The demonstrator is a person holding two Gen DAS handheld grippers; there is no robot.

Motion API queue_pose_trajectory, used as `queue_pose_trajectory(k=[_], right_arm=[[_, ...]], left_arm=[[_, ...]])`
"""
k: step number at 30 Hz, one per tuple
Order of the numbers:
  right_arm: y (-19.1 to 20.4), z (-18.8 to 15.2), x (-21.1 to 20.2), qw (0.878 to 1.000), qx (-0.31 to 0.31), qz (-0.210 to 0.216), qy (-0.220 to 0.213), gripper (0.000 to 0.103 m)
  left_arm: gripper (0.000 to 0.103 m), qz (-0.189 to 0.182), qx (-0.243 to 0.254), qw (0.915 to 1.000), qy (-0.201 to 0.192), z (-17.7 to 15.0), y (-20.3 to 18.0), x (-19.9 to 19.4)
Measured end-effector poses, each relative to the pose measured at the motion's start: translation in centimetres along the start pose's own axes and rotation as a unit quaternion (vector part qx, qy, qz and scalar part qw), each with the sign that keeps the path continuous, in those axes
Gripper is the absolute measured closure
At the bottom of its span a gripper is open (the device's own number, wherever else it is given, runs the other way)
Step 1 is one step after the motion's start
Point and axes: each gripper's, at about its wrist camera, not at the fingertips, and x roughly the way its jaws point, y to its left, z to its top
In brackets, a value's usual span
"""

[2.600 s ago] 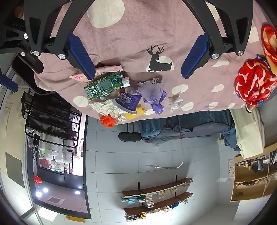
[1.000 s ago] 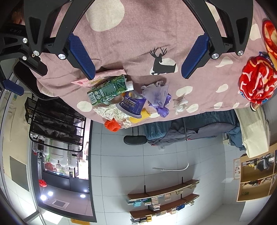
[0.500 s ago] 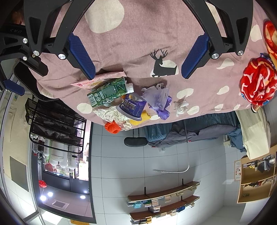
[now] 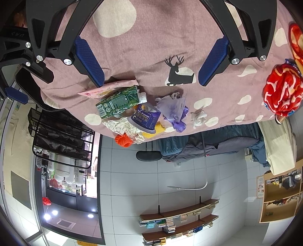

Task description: Collect trash

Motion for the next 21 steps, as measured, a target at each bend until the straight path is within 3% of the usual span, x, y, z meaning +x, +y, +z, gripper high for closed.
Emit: queue_pose_trajectory(k=[21], right_arm=[[0.12, 0.03, 0.5, 1.0, -0.006, 0.015, 0.015, 0.005]], left_arm=[[0.005, -0.013, -0.01, 0.9998, 0.01, -0.2, 0.37, 0.38]])
